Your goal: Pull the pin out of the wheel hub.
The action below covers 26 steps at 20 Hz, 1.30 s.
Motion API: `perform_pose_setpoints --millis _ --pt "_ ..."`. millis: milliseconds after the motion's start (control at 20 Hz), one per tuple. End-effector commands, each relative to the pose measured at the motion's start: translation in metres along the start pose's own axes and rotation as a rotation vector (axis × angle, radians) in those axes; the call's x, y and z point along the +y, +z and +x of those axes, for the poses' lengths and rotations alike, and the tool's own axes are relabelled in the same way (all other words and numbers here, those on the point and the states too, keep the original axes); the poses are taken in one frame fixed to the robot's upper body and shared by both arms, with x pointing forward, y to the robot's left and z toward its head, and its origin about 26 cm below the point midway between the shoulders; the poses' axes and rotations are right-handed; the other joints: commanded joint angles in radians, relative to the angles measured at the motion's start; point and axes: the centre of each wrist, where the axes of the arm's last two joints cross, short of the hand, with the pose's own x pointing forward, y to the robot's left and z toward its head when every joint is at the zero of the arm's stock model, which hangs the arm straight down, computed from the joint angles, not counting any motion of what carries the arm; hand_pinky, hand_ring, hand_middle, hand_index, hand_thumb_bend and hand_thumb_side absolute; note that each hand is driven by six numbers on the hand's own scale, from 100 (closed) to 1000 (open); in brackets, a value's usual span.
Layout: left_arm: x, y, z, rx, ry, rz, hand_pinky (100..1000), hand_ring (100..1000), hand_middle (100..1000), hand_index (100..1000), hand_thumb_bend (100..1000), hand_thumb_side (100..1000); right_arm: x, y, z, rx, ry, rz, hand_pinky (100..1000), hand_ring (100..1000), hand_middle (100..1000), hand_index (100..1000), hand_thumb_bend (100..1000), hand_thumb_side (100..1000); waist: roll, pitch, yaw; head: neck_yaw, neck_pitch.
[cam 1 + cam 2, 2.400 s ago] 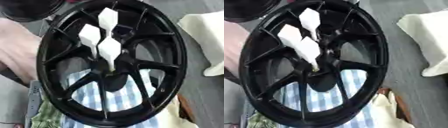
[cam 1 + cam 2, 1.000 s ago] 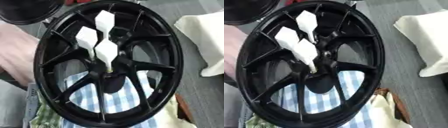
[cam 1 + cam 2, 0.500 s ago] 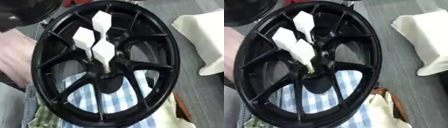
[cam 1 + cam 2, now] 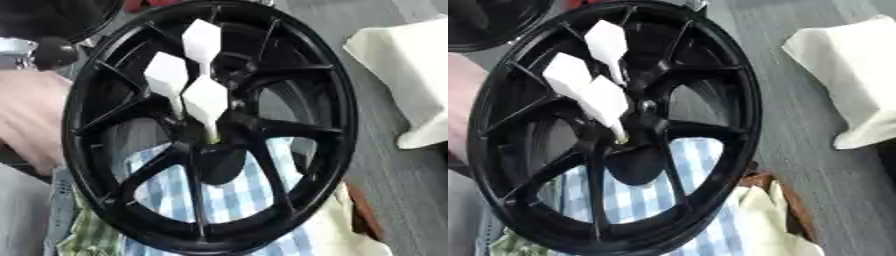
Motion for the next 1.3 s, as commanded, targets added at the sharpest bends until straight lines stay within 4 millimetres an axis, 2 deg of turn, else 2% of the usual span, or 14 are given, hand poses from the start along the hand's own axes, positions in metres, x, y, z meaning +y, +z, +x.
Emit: perform_pose_setpoints --millis 50,250,600,850,1000,1300 --pt "0.009 -0.006 -0.003 0.011 -0.012 -0.02 803 844 736 838 348 731 -0.002 -0.007 0.009 -0.028 0.007 0.02 872 754 623 797 100 639 -0.004 -0.026 0.001 -0.001 0.001" --pt "0.014 -0.018 -0.008 0.014 -0.021 -0.026 810 862 760 868 385 667 -0.002 -0.007 0.008 -0.024 0.005 0.021 872 753 623 797 100 640 -0.001 -0.025 0.0 0.0 0.002" --pt "0.015 -0.035 -0.012 0.004 -0.017 -0.064 823 876 754 845 467 315 0.0 -0.007 0.008 -0.02 -0.005 0.021 873 753 623 796 100 644 0.002 -0.021 -0.004 0.006 0.002" --pt "0.016 -0.045 -0.012 0.012 -0.012 -0.109 834 888 746 816 495 283 0.001 -0.007 0.007 -0.017 -0.01 0.021 873 754 622 796 100 645 0.003 -0.02 -0.008 0.01 0.005" --pt "0.016 -0.05 -0.013 0.016 -0.008 -0.129 832 883 723 809 495 295 0.002 -0.007 0.007 -0.016 -0.014 0.021 873 754 621 795 100 645 0.003 -0.02 -0.01 0.013 0.006" --pt "0.016 -0.062 -0.015 0.016 0.003 -0.133 827 889 779 836 474 280 0.003 -0.007 0.007 -0.012 -0.022 0.021 874 754 620 794 100 647 0.003 -0.019 -0.019 0.024 0.002"
